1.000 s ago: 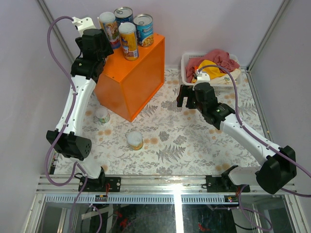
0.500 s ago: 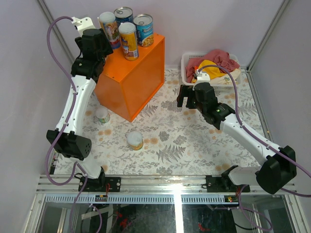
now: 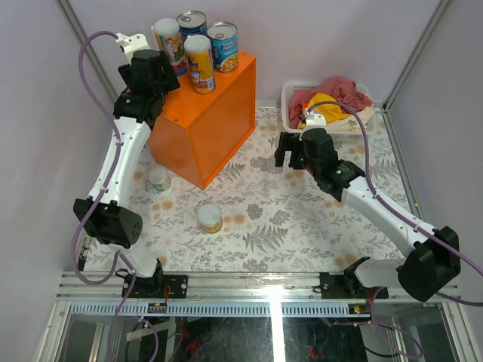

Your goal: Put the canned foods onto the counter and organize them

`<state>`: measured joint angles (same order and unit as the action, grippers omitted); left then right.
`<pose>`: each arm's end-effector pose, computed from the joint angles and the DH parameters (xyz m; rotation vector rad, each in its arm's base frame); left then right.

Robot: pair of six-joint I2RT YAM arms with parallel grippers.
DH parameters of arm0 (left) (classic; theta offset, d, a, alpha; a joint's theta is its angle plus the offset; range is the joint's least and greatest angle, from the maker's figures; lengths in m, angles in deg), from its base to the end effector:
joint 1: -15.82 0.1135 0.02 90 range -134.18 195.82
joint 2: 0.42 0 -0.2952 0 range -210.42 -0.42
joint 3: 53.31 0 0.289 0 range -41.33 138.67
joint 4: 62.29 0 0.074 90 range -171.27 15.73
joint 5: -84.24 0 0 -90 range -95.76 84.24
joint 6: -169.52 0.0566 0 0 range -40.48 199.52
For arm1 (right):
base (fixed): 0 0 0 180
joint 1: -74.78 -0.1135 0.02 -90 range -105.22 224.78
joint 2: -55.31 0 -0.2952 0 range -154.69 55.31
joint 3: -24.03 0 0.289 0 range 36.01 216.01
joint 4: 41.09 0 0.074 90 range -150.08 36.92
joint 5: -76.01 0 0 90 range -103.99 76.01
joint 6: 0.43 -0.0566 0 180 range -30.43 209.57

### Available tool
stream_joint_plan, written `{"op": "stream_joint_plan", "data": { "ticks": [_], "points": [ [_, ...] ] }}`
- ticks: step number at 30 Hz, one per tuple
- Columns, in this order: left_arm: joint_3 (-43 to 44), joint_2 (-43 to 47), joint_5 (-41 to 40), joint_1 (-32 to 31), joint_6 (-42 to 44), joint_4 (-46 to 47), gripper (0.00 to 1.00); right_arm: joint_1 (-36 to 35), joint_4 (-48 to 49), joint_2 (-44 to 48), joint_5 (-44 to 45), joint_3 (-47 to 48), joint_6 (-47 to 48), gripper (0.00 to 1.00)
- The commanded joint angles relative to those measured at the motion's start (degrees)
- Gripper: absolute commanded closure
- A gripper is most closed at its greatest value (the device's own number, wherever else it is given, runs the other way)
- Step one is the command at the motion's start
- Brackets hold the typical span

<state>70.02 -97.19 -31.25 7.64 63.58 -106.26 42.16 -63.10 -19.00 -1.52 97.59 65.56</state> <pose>0.4317 -0.0375 0.4984 -0.4251 1.7965 0.1234 0.3000 0.1775 0.3439 -0.0052 1.9835 0.4336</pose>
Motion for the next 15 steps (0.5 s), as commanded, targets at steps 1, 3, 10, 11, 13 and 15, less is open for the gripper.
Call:
{"op": "stream_joint_plan", "data": {
  "ticks": [1,3,10,11,13,15],
  "points": [
    [-0.59,-0.01,0.86,0.49,-0.56,-1.06,0.23,0.19,0.85,1.88,-0.08,0.3,0.57,0.06],
    [-0.6,0.21,0.95,0.53,-0.85,-1.06,0.22,0.19,0.8,1.99,-0.08,0.45,0.61,0.06],
    [-1.47,2.11,0.02,0.56,-1.62,0.18,0.19,0.19,0.29,2.27,-0.08,0.84,0.95,0.06],
    [-1.53,2.38,-0.06,0.51,-1.71,0.24,0.19,0.17,0.26,2.29,-0.09,0.91,1.02,0.06],
    [-1.86,3.05,-0.1,0.53,-1.85,0.22,0.19,0.18,0.23,2.37,-0.15,0.99,0.98,0.06],
    [-2.51,4.07,-0.17,0.54,-1.94,0.34,0.18,0.17,0.13,2.34,-0.27,1.24,0.99,0.06]
  ]
}}
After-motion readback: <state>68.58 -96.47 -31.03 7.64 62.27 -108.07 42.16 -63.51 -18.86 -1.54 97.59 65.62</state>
